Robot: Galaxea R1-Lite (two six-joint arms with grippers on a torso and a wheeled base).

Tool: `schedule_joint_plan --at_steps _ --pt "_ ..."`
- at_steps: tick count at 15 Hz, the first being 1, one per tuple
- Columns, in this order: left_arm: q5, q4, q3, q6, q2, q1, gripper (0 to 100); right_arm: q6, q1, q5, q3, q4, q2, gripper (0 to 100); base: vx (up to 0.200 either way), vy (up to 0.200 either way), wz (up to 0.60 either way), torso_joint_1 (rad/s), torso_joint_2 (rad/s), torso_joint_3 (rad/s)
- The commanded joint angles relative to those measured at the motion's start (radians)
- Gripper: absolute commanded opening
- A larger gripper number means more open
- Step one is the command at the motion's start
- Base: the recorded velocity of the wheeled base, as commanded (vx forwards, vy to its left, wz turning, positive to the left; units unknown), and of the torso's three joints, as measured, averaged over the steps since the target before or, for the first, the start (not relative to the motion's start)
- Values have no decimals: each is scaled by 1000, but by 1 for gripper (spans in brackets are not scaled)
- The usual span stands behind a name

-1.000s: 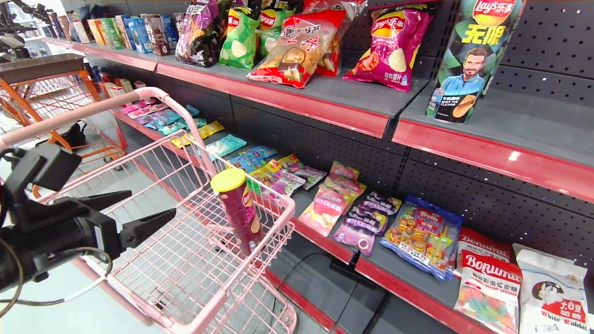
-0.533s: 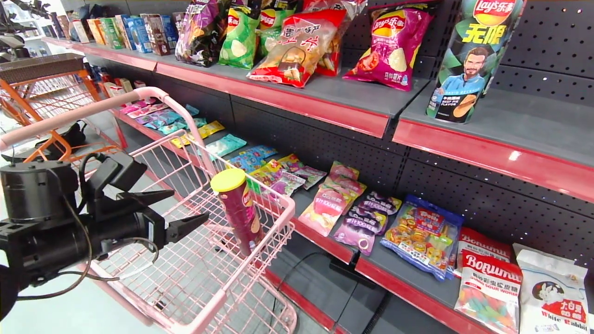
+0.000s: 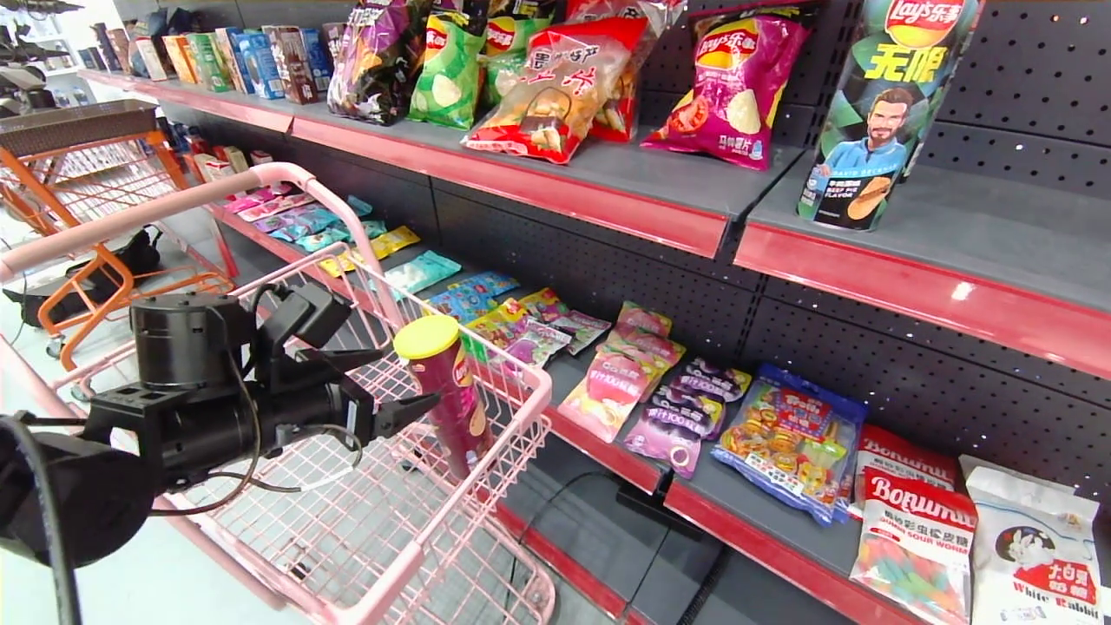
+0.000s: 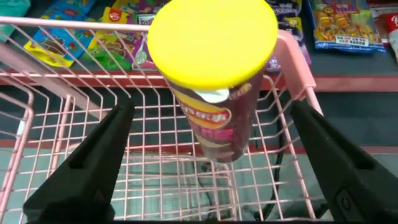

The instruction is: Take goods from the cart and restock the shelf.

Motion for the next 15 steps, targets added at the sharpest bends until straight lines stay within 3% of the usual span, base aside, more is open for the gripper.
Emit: schedule_joint_plan --at_steps 1,5,11,15 --pt "2 -1 -35 1 50 -2 100 0 0 0 2 0 1 100 0 0 0 0 0 0" --pt "2 -7 -35 11 87 -16 100 0 0 0 0 0 1 100 0 0 0 0 0 0" --pt "19 -140 -40 15 194 -50 100 0 0 0 0 0 1 100 0 0 0 0 0 0" --pt "28 -147 -80 15 222 -50 100 0 0 0 0 0 1 100 0 0 0 0 0 0"
